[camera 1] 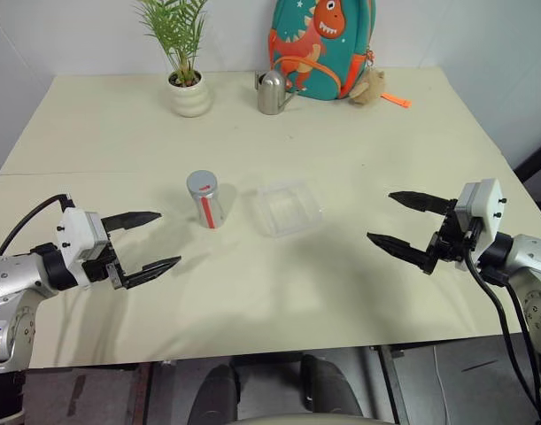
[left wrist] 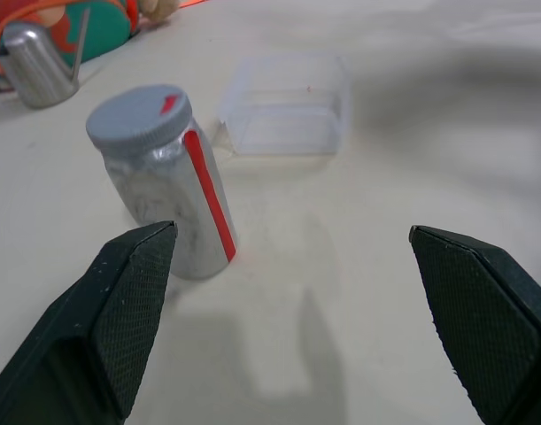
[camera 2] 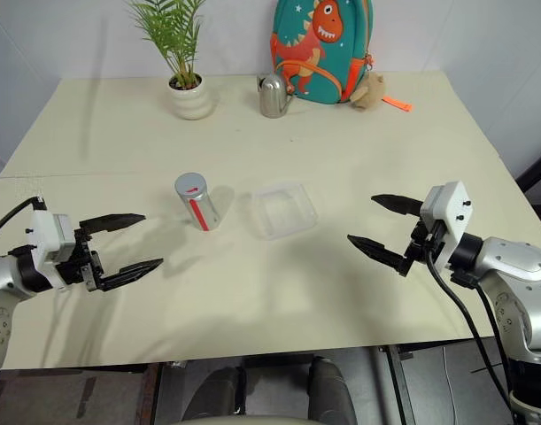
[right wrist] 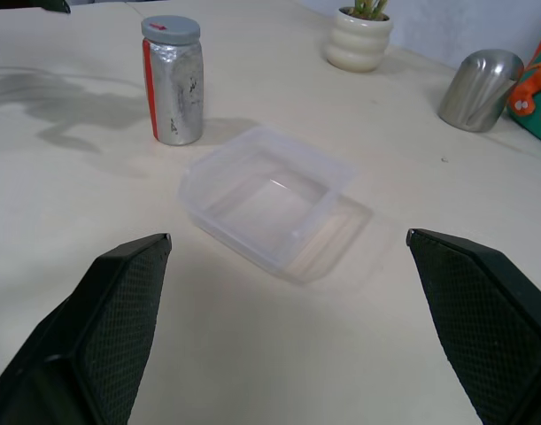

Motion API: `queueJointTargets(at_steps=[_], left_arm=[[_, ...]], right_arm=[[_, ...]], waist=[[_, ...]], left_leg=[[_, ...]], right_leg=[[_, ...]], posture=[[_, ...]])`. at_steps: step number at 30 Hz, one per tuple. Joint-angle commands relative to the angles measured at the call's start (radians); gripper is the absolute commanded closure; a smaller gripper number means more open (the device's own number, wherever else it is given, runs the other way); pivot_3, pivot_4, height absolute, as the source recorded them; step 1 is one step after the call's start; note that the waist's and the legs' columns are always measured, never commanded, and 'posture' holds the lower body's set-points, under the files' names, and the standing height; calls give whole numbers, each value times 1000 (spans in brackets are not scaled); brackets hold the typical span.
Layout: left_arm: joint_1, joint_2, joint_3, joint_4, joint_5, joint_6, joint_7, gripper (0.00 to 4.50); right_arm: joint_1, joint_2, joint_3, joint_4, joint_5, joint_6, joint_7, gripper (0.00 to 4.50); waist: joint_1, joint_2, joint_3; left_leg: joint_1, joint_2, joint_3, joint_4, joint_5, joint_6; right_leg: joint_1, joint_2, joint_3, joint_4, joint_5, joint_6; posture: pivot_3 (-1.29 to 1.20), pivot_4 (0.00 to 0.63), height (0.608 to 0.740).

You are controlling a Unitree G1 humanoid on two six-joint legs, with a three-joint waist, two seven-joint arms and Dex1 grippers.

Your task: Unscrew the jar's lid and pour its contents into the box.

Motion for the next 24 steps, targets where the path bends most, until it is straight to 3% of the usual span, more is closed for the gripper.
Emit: queueJointTargets(at_steps=[1, 12, 14, 19, 24], left_arm=[[15, -12, -4, -53, 16, -8, 33, 24], [188, -253, -69, -312, 137, 50, 399, 24], [200, -311, -115, -327, 231, 34, 498, 24], [144, -480, -190, -328, 384, 44, 744, 24], [54, -571, -302, -267, 485, -4, 829, 24]], right_arm=[[-29, 2, 11, -11, 16, -21, 25, 0], [-217, 92, 160, 49, -5, -45, 62, 0], [-263, 120, 197, 48, 2, -31, 65, 0], [-330, 173, 263, 47, -4, -15, 61, 0], [-352, 187, 289, 22, 1, 11, 54, 0]], waist=[[0, 0, 0], [0, 0, 0], [2, 0, 0], [5, 0, 0], [7, -1, -1]], left_leg=[[0, 0, 0, 0, 0, 0], [0, 0, 0, 1, 0, 0], [0, 1, -1, 2, 0, 0], [0, 1, -2, 4, 0, 0], [-1, 1, -2, 7, 0, 0]], right_leg=[[0, 0, 0, 0, 0, 0], [0, 0, 1, 1, 0, 0], [0, 2, 1, 1, 0, 0], [1, 2, 1, 2, 1, 0], [2, 2, 1, 2, 2, 1]], posture=[[0, 150, 740], [0, 150, 740], [0, 150, 740], [0, 150, 740], [0, 150, 740]])
